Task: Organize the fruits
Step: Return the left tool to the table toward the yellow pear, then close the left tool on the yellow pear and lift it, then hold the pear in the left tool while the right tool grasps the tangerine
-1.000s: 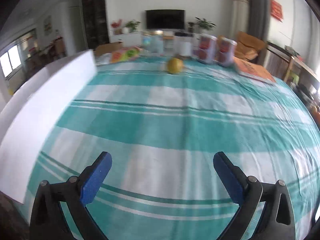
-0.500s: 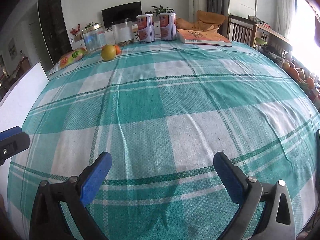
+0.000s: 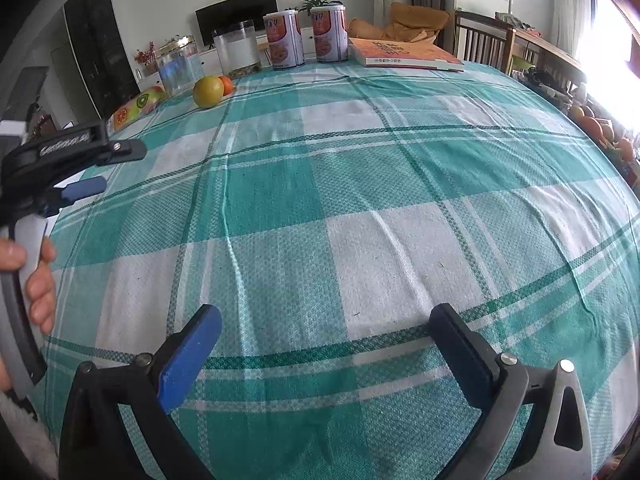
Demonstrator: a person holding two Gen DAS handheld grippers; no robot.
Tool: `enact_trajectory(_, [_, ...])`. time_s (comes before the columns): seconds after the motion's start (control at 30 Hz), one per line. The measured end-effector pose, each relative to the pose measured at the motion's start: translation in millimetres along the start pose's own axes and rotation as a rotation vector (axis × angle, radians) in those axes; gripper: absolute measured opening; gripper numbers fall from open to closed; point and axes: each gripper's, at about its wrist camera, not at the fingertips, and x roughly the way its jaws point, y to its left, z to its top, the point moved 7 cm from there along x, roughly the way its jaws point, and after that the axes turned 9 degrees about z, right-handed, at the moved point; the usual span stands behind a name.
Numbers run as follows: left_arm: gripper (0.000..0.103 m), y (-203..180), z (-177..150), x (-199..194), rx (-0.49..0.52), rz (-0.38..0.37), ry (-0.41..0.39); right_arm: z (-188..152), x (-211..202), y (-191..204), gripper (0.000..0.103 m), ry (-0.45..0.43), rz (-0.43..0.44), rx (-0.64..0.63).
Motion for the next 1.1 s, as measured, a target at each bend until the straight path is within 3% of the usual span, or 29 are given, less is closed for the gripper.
enact_trajectory(0.2, [0.086, -32, 58, 56, 0.099, 0.032, 0.013, 0, 3, 3, 0.103, 0.018, -0.022, -0.026])
enact_trajectory(0.33, [0.086, -35, 97, 79, 0.062, 0.066, -0.021, 0, 5, 6, 0.103, 0.029, -0.028, -0.047])
enact_trajectory(0.53, [0.084, -38, 120, 104, 0.118, 0.113, -0.048, 0, 6, 6, 0.103, 0.033, -0.032, -0.053])
enact_trajectory(0.57, [0.082, -38, 122, 106, 0.118, 0.106, -0.06, 0, 6, 6, 0.103, 0.033, -0.032, -0.053])
enact_trajectory(0.6, [0.059, -36, 124, 105, 0.116, 0.096, -0.074, 0, 6, 6, 0.103, 0.033, -0.032, -0.053])
enact_trajectory(0.67, [0.052, -35, 125, 105, 0.12, 0.064, -0.063, 0, 6, 6, 0.103, 0.033, -0.032, -0.053])
enact_trajectory(0.8, [0.052, -28, 110, 88, 0.152, 0.079, -0.06, 0, 6, 6, 0.103, 0.033, -0.032, -0.053])
enact_trajectory(1.1, [0.052, -3, 30, -31, 0.15, -0.012, -0.004, 1, 6, 7, 0.103, 0.03, -0.025, -0.05])
